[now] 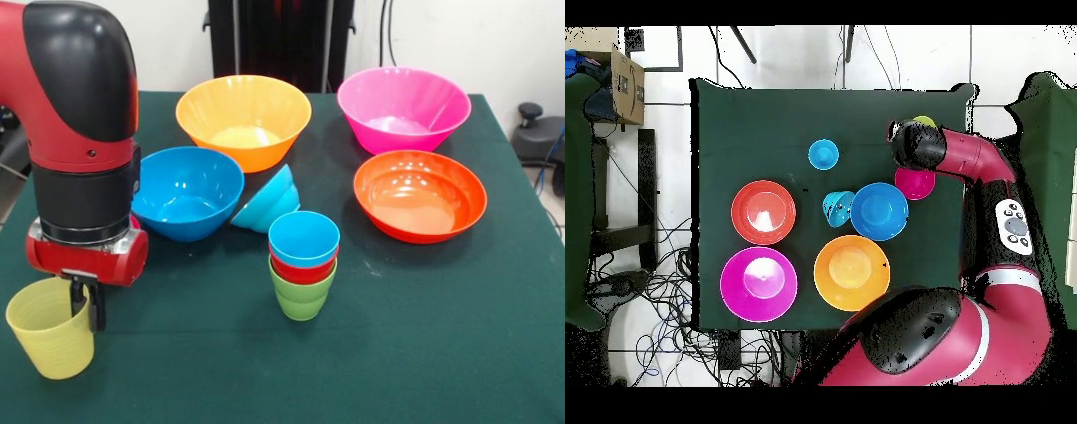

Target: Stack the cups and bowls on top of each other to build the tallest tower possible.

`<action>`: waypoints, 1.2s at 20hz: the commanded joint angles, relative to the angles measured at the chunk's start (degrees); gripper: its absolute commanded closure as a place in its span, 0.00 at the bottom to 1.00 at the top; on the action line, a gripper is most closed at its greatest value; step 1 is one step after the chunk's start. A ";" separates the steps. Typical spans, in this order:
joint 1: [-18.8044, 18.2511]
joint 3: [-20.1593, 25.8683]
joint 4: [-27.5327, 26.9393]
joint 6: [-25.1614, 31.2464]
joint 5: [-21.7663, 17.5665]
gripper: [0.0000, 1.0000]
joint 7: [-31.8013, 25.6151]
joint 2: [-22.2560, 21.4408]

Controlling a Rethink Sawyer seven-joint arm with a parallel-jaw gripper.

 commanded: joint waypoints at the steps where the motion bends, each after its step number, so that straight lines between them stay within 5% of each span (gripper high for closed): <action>1: 1.38 5.81 3.92 1.18 -3.72 1.00 -10.91 1.00; 12: 5.74 4.59 -2.33 16.08 -0.49 1.00 -10.28 -3.10; 24: 8.48 3.07 -5.89 23.26 -1.03 1.00 -9.01 -5.96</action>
